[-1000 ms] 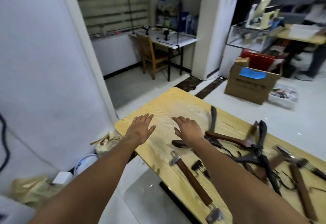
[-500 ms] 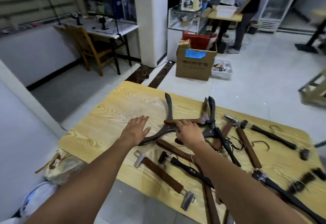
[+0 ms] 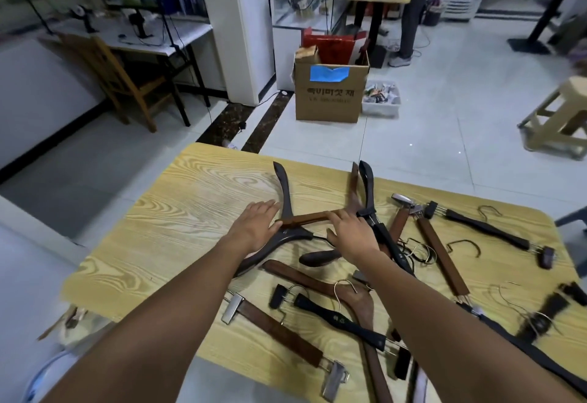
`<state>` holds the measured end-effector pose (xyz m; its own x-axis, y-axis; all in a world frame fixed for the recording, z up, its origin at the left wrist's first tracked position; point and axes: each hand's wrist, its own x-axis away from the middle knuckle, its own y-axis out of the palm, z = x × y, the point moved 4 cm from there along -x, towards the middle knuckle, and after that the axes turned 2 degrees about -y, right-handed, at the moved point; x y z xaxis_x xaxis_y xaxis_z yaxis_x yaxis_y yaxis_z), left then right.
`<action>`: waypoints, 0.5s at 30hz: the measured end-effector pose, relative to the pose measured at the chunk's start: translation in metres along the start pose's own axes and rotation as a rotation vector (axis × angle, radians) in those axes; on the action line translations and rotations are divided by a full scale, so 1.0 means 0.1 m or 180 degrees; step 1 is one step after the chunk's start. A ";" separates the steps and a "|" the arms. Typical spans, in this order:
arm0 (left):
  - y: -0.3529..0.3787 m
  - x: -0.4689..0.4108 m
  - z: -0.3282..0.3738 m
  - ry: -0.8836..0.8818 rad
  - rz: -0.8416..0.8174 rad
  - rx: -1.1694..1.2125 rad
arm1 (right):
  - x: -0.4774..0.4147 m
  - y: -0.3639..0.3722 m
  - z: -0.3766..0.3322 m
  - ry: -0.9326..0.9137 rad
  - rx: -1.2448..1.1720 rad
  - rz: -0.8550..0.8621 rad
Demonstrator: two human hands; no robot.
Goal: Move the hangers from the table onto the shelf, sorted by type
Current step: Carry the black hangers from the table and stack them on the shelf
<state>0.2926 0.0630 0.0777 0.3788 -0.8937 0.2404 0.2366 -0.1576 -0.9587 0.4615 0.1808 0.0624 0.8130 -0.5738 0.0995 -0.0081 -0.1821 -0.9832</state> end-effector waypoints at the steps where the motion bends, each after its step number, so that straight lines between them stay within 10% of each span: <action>1: 0.02 -0.05 0.00 0.0053 -0.0024 -0.0037 | -0.03 0.03 0.01 -0.0010 0.0008 -0.0013; 15: 0.27 -1.07 -0.26 0.0913 -0.0509 -0.0488 | -0.59 0.49 0.07 0.0229 -0.0131 -0.0326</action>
<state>0.2354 0.1435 0.0217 0.0763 -0.9307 0.3577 0.1275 -0.3467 -0.9293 0.4169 0.2110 0.0075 0.7669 -0.6060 0.2112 0.0476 -0.2744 -0.9604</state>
